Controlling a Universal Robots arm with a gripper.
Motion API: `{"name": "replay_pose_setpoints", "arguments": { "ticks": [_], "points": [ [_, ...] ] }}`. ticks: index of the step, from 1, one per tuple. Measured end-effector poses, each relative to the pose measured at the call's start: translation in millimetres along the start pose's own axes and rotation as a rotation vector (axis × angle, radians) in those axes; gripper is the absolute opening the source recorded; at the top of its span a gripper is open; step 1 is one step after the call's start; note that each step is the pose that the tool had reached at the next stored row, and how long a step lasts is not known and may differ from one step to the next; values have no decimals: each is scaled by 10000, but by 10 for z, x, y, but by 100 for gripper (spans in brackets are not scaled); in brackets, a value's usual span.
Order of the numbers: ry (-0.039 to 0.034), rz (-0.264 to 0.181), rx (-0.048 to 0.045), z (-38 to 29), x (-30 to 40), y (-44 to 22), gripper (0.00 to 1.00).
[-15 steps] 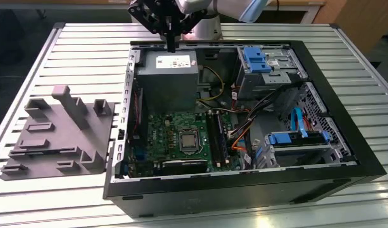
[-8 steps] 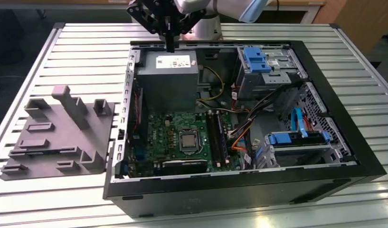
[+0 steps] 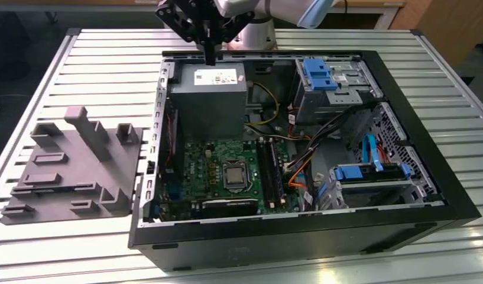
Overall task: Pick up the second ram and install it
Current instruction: 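Reach for the second ram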
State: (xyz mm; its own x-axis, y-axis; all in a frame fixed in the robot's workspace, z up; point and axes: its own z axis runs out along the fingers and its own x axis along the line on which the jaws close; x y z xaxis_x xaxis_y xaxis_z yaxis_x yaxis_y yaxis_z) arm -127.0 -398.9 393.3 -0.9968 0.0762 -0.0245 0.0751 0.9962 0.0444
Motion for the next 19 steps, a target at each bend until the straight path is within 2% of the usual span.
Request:
{"name": "replay_pose_setpoints", "arguments": {
  "ticks": [19],
  "points": [
    [0, 0, 0, -2, 77, -6, 11]
  ]
}}
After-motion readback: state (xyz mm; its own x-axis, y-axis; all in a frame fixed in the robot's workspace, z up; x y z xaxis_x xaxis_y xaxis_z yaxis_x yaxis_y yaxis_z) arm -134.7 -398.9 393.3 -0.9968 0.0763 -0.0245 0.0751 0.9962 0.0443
